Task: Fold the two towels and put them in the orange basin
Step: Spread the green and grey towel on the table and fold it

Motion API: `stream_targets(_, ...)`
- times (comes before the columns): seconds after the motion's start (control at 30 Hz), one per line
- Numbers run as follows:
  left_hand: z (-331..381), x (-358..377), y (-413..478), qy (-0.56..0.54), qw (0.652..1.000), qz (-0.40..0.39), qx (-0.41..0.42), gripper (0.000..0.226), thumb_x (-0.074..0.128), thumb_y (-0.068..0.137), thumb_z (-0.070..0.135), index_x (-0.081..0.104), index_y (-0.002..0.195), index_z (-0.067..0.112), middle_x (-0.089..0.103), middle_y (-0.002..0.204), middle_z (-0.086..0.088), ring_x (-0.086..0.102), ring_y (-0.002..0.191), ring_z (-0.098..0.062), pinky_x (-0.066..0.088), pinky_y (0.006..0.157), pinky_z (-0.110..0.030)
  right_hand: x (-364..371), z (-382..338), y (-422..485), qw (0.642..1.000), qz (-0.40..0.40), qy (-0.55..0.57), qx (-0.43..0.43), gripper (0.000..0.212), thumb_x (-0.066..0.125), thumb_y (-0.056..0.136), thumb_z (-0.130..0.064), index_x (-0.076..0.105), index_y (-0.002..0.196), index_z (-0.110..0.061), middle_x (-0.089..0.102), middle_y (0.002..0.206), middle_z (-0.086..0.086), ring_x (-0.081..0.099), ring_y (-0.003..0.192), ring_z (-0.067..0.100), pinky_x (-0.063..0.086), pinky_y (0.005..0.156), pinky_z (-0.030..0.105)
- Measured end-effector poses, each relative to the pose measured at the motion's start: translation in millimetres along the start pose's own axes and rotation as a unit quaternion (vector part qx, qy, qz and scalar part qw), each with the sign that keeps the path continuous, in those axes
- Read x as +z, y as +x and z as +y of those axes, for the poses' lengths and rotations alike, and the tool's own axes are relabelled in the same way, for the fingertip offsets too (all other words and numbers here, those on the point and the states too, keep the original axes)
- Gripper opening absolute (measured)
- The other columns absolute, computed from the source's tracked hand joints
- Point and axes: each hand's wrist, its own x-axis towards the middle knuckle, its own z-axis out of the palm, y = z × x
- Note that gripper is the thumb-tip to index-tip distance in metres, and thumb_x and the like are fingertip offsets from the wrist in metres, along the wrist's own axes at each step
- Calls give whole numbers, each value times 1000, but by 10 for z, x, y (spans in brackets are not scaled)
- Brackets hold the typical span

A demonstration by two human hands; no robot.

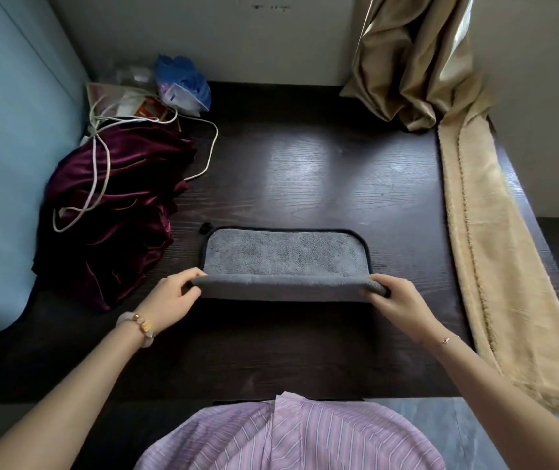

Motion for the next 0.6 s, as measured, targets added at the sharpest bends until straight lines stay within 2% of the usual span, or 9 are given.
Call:
stream_targets(0.07, 21, -20, 98, -66, 997, 20, -21, 18, 50, 91, 8, 62, 89, 21, 62, 69, 2, 53, 58, -5, 41, 57, -20, -18, 16, 128, 1000, -1, 12, 7, 16, 63, 88, -19, 58, 74, -13, 50, 60, 1, 43, 61, 12, 39, 62, 38)
stream_targets(0.13, 28, -21, 197, -110, 992, 48, -44, 12, 50, 93, 11, 61, 89, 12, 63, 73, -7, 54, 66, -14, 42, 65, -29, -35, 17, 251, 1000, 11, 22, 10, 14, 60, 91, -22, 58, 80, -14, 54, 65, 5, 47, 64, 19, 42, 65, 42)
stream_targets(0.2, 42, -23, 288, -127, 988, 68, -58, 14, 47, 94, 15, 58, 89, 8, 60, 70, -12, 52, 64, -19, 42, 63, -35, -54, -4, 372, 999, 19, 24, 15, 10, 58, 92, -24, 59, 83, -21, 58, 68, 1, 53, 69, 24, 44, 68, 42)
stream_targets(0.27, 67, -1, 379, -126, 985, 89, -72, 18, 45, 95, 23, 56, 95, 9, 62, 74, -18, 56, 68, -23, 46, 67, -42, -77, -46, 488, 999, 29, 19, 27, 12, 56, 93, -27, 56, 82, -32, 60, 69, -6, 56, 71, 21, 44, 69, 39)
stream_targets(0.33, 140, 31, 452, -129, 981, 111, -89, 17, 42, 96, 23, 52, 85, 14, 56, 70, -12, 51, 69, -25, 42, 63, -35, -87, -78, 593, 998, 40, 20, 46, 11, 56, 93, -29, 55, 83, -35, 63, 72, -6, 58, 76, 22, 44, 71, 37)
stream_targets(0.4, 213, 69, 525, -125, 978, 131, -101, 22, 41, 97, 21, 42, 75, 21, 45, 68, -6, 42, 68, -19, 34, 61, -32, -83, -90, 686, 996, 49, 25, 67, 5, 55, 93, -30, 55, 88, -29, 63, 76, -4, 59, 81, 25, 43, 72, 37)
stream_targets(0.5, 275, 84, 636, -96, 977, 153, -113, 21, 40, 96, 21, 41, 77, 12, 42, 60, -6, 40, 56, -20, 32, 56, -34, -57, -111, 798, 994, 53, 7, 94, 10, 53, 94, -32, 54, 98, -23, 65, 85, 0, 59, 89, 31, 38, 71, 34)
stream_targets(0.6, 274, 98, 757, -68, 973, 175, -133, 23, 40, 95, 21, 39, 74, 11, 39, 54, -2, 35, 49, -20, 27, 51, -31, -38, -127, 878, 991, 55, -21, 120, 20, 51, 95, -35, 54, 104, -18, 68, 96, 7, 59, 94, 35, 34, 70, 33)
